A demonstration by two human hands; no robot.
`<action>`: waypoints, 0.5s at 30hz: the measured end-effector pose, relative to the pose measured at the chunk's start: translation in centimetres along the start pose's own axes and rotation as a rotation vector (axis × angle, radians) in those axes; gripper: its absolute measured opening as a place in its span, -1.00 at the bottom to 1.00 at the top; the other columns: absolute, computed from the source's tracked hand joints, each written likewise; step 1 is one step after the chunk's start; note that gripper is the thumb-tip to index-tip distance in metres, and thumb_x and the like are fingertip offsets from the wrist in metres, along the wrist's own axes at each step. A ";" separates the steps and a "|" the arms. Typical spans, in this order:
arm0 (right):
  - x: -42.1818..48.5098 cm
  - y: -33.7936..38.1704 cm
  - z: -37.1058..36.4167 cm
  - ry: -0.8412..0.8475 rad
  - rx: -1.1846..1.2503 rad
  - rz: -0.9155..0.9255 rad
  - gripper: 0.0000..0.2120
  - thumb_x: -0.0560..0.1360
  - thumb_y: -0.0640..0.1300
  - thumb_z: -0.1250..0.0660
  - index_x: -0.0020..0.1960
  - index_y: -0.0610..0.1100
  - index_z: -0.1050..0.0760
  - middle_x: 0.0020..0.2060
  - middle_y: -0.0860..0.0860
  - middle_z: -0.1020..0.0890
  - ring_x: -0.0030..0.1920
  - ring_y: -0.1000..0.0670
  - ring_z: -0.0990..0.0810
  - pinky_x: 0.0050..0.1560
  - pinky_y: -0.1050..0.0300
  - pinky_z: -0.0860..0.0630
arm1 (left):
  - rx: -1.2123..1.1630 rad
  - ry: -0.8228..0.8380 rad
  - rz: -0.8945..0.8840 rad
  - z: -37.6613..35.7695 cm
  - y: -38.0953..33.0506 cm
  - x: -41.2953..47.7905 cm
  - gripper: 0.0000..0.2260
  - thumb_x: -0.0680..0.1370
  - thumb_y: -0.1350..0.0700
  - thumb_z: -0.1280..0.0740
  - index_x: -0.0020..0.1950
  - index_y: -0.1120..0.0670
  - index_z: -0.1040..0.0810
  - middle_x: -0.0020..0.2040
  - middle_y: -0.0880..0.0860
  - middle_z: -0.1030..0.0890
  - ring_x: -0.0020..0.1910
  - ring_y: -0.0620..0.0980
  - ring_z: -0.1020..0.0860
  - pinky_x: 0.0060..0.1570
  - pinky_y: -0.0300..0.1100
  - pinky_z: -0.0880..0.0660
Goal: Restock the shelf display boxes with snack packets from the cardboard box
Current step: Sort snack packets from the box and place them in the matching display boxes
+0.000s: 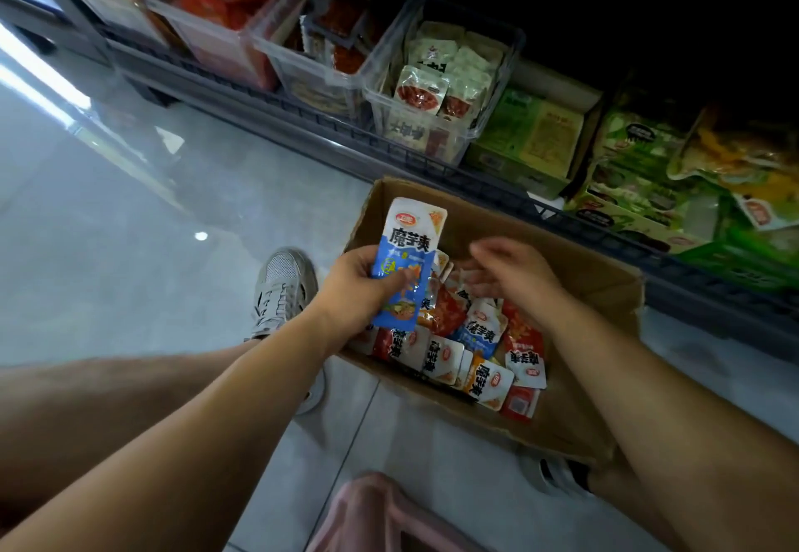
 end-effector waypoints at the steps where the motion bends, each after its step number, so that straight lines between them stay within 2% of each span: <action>1: 0.7 -1.9 0.6 -0.065 -0.160 -0.042 -0.71 0.59 -0.05 -0.36 0.28 -0.10 -0.54 0.12 -0.06 -0.68 0.05 -0.05 -0.68 0.06 0.05 -0.61 | -0.038 -0.011 0.009 0.3 0.0 0.1 -0.84 0.60 0.25 -0.42 0.17 0.21 -0.64 0.06 0.20 -0.73 0.01 0.16 -0.73 -0.10 -0.04 -0.71; 2: 1.3 -3.8 1.1 -0.107 -0.287 -0.088 -0.68 0.58 -0.07 -0.38 0.31 -0.12 -0.53 0.20 -0.08 -0.63 0.14 -0.07 -0.63 0.13 0.06 -0.56 | -0.052 -0.013 0.004 0.5 -0.1 0.1 -0.85 0.60 0.25 -0.41 0.17 0.20 -0.64 0.05 0.19 -0.74 -0.01 0.12 -0.73 -0.13 -0.08 -0.70; 4: 2.0 -7.4 1.3 -0.122 -0.394 -0.183 -0.58 0.56 -0.11 -0.41 0.38 -0.17 -0.47 0.29 -0.13 -0.57 0.23 -0.13 -0.58 0.19 0.05 -0.52 | -0.065 -0.022 -0.009 0.9 -0.1 0.3 -0.87 0.60 0.24 -0.40 0.14 0.16 -0.64 0.01 0.13 -0.75 -0.09 0.02 -0.74 -0.20 -0.17 -0.68; 7: 2.4 -10.3 0.7 -0.101 -0.498 -0.238 -0.54 0.53 -0.10 -0.45 0.38 -0.18 -0.46 0.26 -0.15 -0.58 0.15 -0.11 -0.59 0.12 0.05 -0.55 | -0.090 -0.035 -0.017 1.2 -0.2 0.3 -0.90 0.61 0.24 -0.39 0.10 0.10 -0.63 -0.07 0.02 -0.76 -0.15 -0.05 -0.74 -0.25 -0.25 -0.64; 10: 2.8 -10.9 0.6 -0.175 -0.558 -0.220 -0.65 0.49 -0.13 -0.50 0.24 -0.15 -0.55 0.19 -0.14 -0.62 0.08 -0.10 -0.62 0.05 0.05 -0.58 | -0.080 -0.049 -0.026 1.4 -0.4 0.3 -0.86 0.60 0.21 -0.42 0.16 0.12 -0.64 -0.03 0.05 -0.77 -0.06 0.03 -0.75 -0.14 -0.15 -0.68; 13: 2.8 -9.5 0.5 -0.177 -0.404 -0.164 -0.84 0.51 -0.15 -0.47 0.07 -0.09 -0.56 0.19 -0.11 -0.60 0.15 -0.12 -0.59 0.13 -0.06 -0.58 | -0.098 -0.053 -0.027 1.8 -0.5 0.2 -0.81 0.59 0.20 -0.43 0.20 0.13 -0.64 0.03 0.09 -0.76 -0.01 0.08 -0.74 -0.06 -0.07 -0.69; 15: 2.2 -7.0 0.6 -0.128 -0.356 -0.088 -0.88 0.58 -0.10 -0.38 0.09 -0.07 -0.50 0.14 -0.03 -0.56 0.12 -0.07 -0.56 -0.04 0.03 -0.55 | -0.112 -0.033 -0.023 2.0 -0.7 0.0 -0.80 0.59 0.19 -0.43 0.21 0.12 -0.63 0.04 0.09 -0.75 -0.01 0.08 -0.74 -0.08 -0.10 -0.69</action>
Point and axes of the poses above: each hand's wrist, its own x-axis towards the middle knuckle, its own z-axis out of the back of the hand, y = z × x, the point moved 3 cm from there along x, towards the middle knuckle
